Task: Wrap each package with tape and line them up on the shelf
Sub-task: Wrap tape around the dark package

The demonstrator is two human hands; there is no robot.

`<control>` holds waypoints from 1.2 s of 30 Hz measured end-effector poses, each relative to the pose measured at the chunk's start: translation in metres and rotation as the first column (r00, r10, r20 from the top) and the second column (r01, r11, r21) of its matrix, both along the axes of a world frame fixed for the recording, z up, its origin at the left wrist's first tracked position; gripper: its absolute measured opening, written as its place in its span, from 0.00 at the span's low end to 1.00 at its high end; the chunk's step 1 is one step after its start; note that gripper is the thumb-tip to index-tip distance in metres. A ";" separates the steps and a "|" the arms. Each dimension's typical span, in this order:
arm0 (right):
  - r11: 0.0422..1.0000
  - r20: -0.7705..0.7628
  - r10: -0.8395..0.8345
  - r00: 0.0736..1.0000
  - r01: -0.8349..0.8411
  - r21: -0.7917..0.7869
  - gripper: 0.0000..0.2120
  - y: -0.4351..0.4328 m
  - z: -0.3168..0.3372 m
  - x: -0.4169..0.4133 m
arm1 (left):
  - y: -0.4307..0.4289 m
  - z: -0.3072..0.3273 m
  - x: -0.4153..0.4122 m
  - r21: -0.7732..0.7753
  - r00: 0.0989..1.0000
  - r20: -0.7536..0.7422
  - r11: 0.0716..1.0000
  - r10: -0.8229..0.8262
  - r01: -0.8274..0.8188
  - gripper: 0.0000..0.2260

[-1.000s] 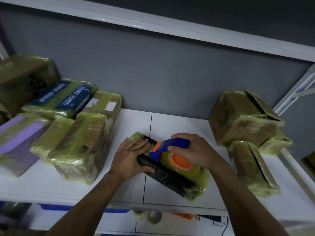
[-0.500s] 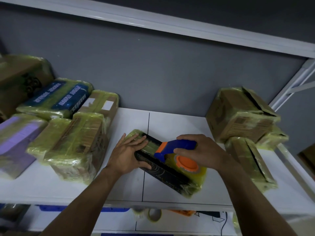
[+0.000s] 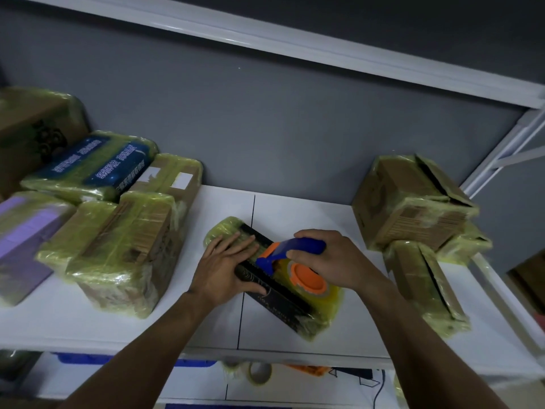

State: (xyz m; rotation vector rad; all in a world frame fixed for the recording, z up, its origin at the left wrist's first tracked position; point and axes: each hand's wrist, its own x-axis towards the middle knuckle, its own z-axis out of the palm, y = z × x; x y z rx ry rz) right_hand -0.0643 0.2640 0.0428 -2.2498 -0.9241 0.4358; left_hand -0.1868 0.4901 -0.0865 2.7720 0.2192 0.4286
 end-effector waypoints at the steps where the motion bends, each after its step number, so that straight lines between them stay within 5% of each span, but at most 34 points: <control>1: 1.000 0.004 -0.006 1.000 0.006 -0.002 0.08 0.000 0.000 0.001 | 0.000 0.001 0.001 -0.001 1.000 0.007 1.000 0.010 -0.010 0.49; 5: 0.998 0.008 -0.036 0.999 0.037 -0.056 0.20 -0.003 0.008 0.000 | 0.001 -0.001 -0.001 0.027 0.999 0.022 0.999 0.028 -0.029 0.48; 9: 0.999 -0.009 -0.034 0.999 0.033 -0.011 0.10 -0.017 0.021 0.002 | 0.002 -0.001 0.001 0.022 0.999 0.028 0.999 0.027 -0.028 0.48; 15: 0.994 0.009 -0.048 0.999 0.049 -0.101 0.24 -0.018 0.010 0.000 | 0.003 -0.001 0.004 0.066 1.000 0.002 0.998 0.018 -0.018 0.48; 22: 0.995 -0.035 -0.068 0.997 0.065 -0.082 0.23 -0.015 0.003 0.004 | -0.017 0.003 0.003 0.071 0.999 -0.037 0.997 -0.014 0.017 0.57; 33: 0.999 -0.007 -0.039 0.999 0.039 -0.021 0.15 -0.021 0.010 -0.004 | -0.022 -0.009 0.005 0.017 0.996 0.088 1.000 -0.001 0.000 0.47; 36: 0.999 0.002 -0.029 1.000 0.029 -0.044 0.20 -0.027 0.018 -0.002 | -0.021 -0.008 0.004 0.013 0.997 0.082 1.000 0.007 -0.008 0.47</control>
